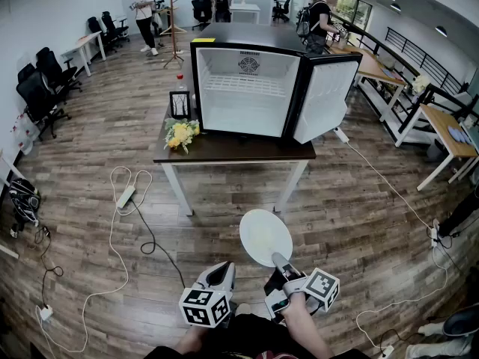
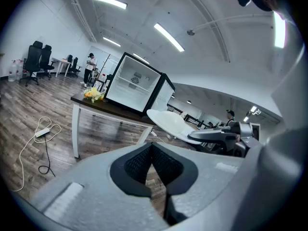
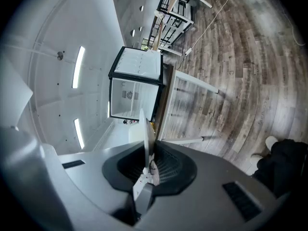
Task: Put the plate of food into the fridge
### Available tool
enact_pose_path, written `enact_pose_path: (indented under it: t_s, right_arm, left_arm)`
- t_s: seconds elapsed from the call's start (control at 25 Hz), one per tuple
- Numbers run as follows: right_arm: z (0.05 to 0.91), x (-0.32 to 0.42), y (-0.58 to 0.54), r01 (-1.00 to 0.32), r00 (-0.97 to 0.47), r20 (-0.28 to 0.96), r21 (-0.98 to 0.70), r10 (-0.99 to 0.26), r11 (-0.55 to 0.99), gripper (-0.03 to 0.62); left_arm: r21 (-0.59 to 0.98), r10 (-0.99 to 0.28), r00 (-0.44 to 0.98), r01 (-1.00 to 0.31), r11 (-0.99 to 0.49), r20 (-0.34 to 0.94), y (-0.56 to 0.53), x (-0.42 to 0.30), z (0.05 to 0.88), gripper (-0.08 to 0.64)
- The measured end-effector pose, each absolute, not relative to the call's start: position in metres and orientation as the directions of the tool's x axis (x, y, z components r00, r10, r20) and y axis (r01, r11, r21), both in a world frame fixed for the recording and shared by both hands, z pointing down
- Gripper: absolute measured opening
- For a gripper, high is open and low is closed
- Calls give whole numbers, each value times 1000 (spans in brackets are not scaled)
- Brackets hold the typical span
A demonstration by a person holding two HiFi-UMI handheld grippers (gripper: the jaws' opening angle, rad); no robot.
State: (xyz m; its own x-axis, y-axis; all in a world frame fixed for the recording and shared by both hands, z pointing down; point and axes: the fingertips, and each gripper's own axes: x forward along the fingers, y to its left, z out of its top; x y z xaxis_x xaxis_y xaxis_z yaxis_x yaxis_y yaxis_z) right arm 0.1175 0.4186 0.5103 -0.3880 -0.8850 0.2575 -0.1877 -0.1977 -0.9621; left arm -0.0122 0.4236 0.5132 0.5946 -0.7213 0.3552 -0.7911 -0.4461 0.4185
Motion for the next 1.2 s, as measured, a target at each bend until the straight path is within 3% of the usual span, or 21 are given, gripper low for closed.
enact_pose_path:
  t_s: [1.2]
  right_arm:
    - [516, 46, 367, -213, -339, 246, -960, -908, -180, 44]
  left_arm:
    - [421, -705, 640, -755, -502, 307, 370, -76, 508, 8]
